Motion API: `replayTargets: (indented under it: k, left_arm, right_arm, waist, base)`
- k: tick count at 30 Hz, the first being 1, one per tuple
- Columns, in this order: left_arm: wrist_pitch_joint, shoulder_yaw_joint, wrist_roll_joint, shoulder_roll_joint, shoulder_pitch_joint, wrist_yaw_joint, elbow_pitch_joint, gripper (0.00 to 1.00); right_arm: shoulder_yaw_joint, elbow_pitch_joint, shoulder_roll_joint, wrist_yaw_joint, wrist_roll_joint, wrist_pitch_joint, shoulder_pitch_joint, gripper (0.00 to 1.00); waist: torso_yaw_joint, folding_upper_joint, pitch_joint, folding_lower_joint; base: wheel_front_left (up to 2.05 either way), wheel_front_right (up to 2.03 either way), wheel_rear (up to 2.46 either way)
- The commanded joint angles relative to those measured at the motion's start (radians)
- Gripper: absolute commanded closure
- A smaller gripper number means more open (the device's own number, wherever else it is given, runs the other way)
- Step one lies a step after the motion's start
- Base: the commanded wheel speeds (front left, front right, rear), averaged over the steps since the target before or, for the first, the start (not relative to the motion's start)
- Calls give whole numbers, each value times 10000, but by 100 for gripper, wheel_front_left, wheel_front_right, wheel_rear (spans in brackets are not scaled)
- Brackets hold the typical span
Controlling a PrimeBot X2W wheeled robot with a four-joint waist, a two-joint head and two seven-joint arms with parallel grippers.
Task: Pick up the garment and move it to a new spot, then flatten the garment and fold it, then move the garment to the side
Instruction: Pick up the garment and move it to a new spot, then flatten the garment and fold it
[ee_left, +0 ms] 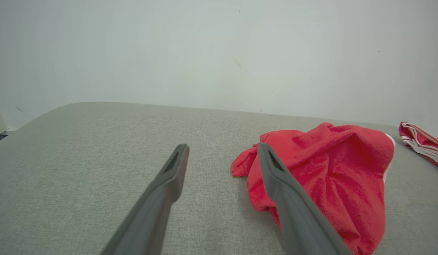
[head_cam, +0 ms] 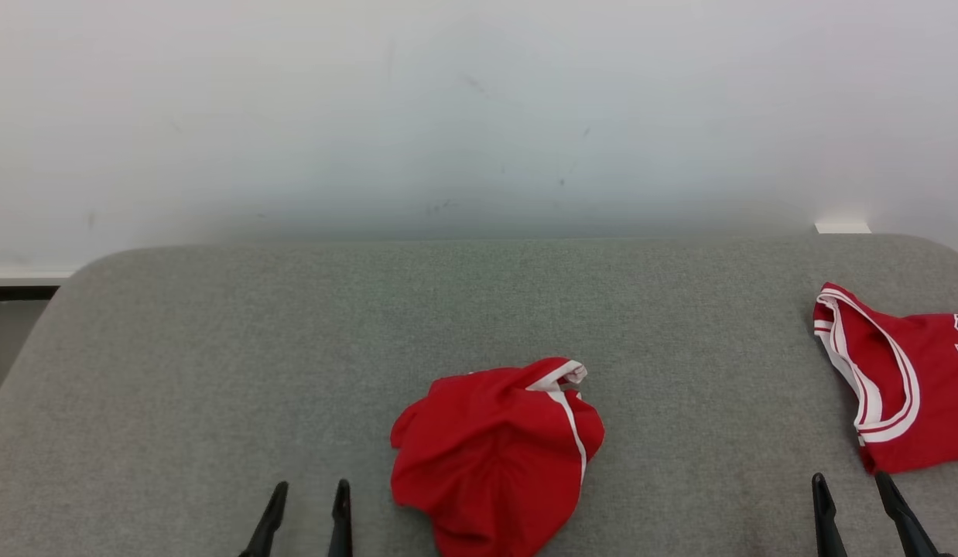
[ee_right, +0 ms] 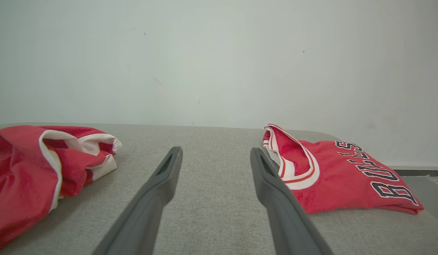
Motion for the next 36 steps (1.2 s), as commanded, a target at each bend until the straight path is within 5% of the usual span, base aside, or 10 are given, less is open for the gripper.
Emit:
replayTargets:
  k: [1,13,26,36]
  left_arm:
    - [-12,205,194,-64,238,-130,30,0]
    - [-15,1115,836,-493,637,-899,125,0]
    - [-16,1295,1048,-569,607,-1080,293,0]
    - [-16,-297,1806,-575,-368,-1633,-95,0]
  right_arm:
    - [-37,45,52,-23,-94,6,41,0]
    - [-175,433,258,-23,-81,6,-41,0]
    - [-222,583,291,-24,-63,6,-79,0]
    - [-74,595,202,-24,-7,6,-231,0]
  waist:
    - [19,-1,-20,1]
    - [-24,-1,-70,1]
    - [-46,-1,-63,1]
    - [-354,-1,-65,1]
  base:
    - [0,0,0]
    - [0,0,0]
    - [0,0,0]
    - [0,0,0]
